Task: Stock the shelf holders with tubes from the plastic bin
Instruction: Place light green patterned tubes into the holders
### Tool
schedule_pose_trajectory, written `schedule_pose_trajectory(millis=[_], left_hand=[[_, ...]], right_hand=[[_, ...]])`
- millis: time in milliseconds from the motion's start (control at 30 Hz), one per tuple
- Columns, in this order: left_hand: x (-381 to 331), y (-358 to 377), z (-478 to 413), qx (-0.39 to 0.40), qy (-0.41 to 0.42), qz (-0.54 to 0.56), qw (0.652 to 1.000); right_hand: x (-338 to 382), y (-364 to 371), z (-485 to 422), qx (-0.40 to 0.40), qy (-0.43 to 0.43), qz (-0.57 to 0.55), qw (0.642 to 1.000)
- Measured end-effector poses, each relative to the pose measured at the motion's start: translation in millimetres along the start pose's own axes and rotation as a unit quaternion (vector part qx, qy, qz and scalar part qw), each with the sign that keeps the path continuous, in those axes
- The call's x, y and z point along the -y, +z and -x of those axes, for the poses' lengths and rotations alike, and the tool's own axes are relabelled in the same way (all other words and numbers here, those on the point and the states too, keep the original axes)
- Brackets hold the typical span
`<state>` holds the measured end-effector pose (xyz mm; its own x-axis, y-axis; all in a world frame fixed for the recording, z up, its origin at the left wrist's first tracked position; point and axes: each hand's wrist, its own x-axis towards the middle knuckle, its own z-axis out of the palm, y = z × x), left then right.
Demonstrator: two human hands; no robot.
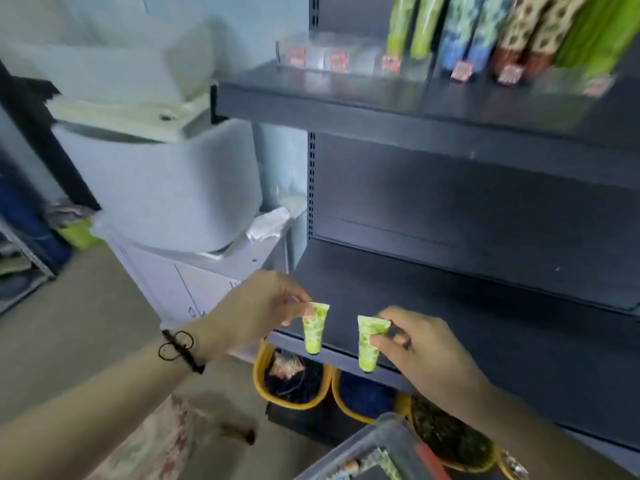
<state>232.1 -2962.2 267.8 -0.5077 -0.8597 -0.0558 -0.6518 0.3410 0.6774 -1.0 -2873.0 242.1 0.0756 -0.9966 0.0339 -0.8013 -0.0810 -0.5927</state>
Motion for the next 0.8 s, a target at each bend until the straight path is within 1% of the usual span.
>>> schedule_pose_trajectory(millis=[167,233,367,500,600,700,800], left_hand=[[-65.6,-102.3,-1.0,0.01,0.07,-0.06,0.996],[-91.1,-136.9,-2.4,0.02,0.091,-0.051,0.994],[-138.0,-192.3,-8.7,0.031,0.128,-0.031,0.991],[-180.8,-234.8,-24.1,0.024,0.133,-0.042,0.99],[-201.7,-260.7,-48.3,0.004,0.133,-0.04,0.99],[-215.2,-279.0,-85.0,-0.048,0.142,-0.011,0.989],[-222.0,-285.9,-129.7,-0.097,0.153,0.019,0.983]], right_hand=[[85.9,-89.6,-30.6,-0.027,-0.051,-0.038,0.998],[114.9,-121.3,-39.4,-0.035,-0.066,-0.044,0.996],[161.6,-180.6,-57.1,-0.04,-0.099,0.002,0.994],[192.0,-235.0,-75.7,-0.048,-0.11,0.01,0.993],[207.9,-268.6,-95.9,-0.06,-0.089,0.028,0.994],[213.6,-299.2,-125.8,-0.124,-0.068,0.083,0.986],[209.4,-323.4,-161.1,-0.18,-0.057,0.106,0.976]])
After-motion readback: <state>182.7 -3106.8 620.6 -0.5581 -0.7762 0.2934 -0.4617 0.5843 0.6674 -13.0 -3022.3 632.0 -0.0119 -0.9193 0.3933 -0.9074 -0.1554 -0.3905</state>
